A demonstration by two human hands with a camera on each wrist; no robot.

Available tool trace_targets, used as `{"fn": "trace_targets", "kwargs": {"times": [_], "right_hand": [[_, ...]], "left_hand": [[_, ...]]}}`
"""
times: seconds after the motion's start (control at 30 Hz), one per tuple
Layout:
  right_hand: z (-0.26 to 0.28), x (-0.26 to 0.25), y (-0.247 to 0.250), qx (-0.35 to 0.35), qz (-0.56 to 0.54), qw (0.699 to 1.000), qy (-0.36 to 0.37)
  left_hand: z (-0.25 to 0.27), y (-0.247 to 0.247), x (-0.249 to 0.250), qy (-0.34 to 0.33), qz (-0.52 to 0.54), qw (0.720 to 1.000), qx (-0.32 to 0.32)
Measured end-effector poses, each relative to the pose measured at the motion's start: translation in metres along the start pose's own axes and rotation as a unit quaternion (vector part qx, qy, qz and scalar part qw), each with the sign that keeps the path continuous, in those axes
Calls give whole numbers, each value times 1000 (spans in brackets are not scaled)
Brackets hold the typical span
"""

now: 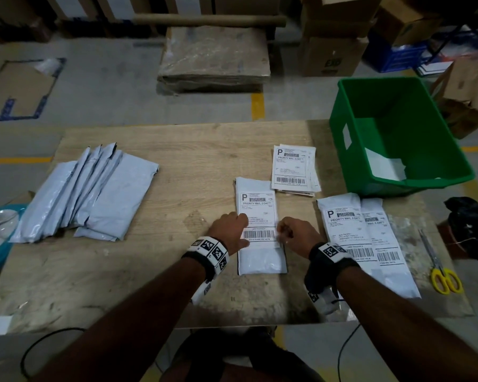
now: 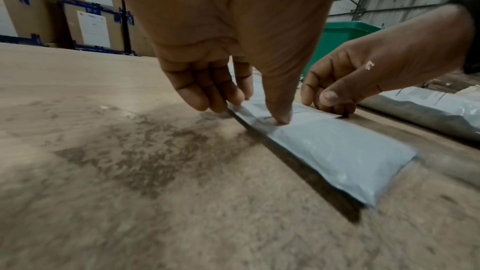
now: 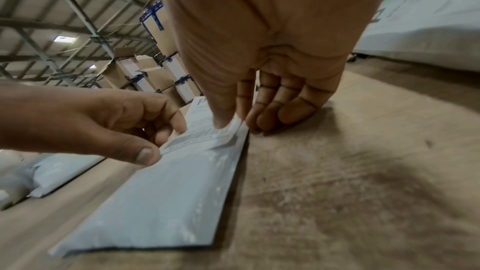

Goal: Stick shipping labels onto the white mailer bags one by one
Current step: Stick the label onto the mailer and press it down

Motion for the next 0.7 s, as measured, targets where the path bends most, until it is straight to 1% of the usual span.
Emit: {"fn": "trace_targets", "kwargs": {"times": [0.13,0.27,0.33,0.4,0.5,0.57,0.7], "right_hand": [[1,-1,-1,-5,5,1000,-3],[-2,-3,-5,-30,56,998,10],[-4,-4,-5,-14,60,998,16],[-6,-6,-2,23,64,997,26],[-10,-10,2,52,83,993,59],[-14,-12,2,49,89,992,77],[-18,-18,4,20,82,993,83]], "left_hand": [[5,-2,0,3,-8,1000,6],[9,-3,1,-3,-27,999,18],[9,-1,2,-15,-30,999,38],[6,3,2,-30,-41,997,55],[-1,6,3,-39,-91,993,57],[-5,6,2,-39,-120,991,54],[-9,5,-3,-39,-125,990,55]]}}
Point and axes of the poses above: each hand's wrist, its own z-axis away from the middle knuckle, its own y-axis out of the back of the hand, x = y × z, the point moved 2 cm from there along -z, towards the middle knuckle, and after that the axes turned 10 degrees about z, right-handed, at the moved point
